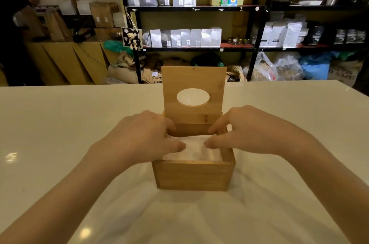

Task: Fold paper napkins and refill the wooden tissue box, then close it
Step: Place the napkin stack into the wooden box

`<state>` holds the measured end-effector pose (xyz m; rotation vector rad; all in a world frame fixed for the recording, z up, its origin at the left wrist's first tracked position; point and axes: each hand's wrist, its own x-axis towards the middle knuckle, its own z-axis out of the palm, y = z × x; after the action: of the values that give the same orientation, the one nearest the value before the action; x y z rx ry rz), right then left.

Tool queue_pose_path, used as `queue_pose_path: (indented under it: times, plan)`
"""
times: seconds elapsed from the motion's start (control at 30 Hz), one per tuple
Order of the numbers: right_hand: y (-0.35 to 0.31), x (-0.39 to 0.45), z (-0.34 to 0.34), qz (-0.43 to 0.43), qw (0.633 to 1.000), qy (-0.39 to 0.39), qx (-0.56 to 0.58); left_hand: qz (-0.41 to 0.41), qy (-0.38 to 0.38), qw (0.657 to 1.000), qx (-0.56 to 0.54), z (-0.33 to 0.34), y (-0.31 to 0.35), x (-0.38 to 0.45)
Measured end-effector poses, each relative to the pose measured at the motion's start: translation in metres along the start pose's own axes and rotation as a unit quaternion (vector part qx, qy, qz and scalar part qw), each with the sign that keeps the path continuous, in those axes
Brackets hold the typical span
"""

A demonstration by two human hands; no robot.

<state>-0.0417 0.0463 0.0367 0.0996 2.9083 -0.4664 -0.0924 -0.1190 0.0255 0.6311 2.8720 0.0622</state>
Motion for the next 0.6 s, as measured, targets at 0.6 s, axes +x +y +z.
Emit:
queue_pose_path:
  times: [0.6]
  plan:
    - [0.045, -0.06, 0.063, -0.099, 0.923, 0.351, 0.121, 0.113, 0.329, 0.934, -0.086, 0.06, 0.046, -0.06]
